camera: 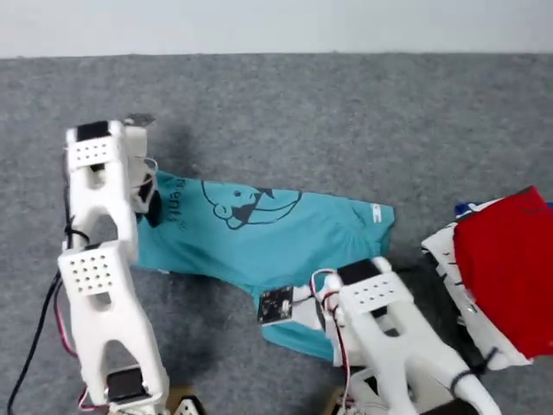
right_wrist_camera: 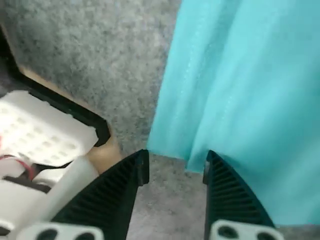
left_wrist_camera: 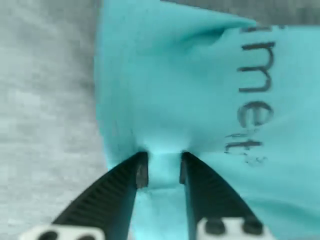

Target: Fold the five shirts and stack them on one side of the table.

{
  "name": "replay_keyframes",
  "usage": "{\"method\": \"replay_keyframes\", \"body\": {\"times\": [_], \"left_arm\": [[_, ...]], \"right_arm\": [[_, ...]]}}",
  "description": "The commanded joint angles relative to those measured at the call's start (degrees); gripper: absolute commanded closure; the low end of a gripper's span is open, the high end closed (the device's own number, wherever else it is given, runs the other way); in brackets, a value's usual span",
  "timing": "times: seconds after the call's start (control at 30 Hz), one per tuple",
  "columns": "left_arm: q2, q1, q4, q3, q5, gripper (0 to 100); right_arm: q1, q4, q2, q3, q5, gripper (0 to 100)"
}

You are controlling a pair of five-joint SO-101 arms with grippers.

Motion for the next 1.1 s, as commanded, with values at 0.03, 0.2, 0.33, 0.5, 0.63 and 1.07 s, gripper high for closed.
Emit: {"method": "replay_keyframes", "body": {"times": [0.03,0.2,0.33,0.5,0.63,1.07], "left_arm": [[-0.8,-1.3,1.2,-9.2,0.6,89],[-0.8,-1.5,1.2,-9.2,0.6,89],[-0.8,-1.3,1.2,-9.3,0.6,89],[-0.8,-1.6,1.2,-9.5,0.6,89],[-0.8,-1.5,1.2,-9.5,0.6,89],[-0.8,-1.7,1.2,-9.2,0.6,89]], "right_arm": [[-2.9,-1.8,-1.3,1.3,0.5,82.0],[-5.8,-3.8,-1.3,4.8,0.6,81.9],[-6.4,-12.6,-1.3,10.5,0.5,81.9],[-6.5,-14.9,-1.3,12.1,0.4,82.2],[-6.3,-15.7,-1.2,13.1,-0.6,83.3],[-5.3,-9.4,-1.8,-1.5,-9.1,98.8]]}}
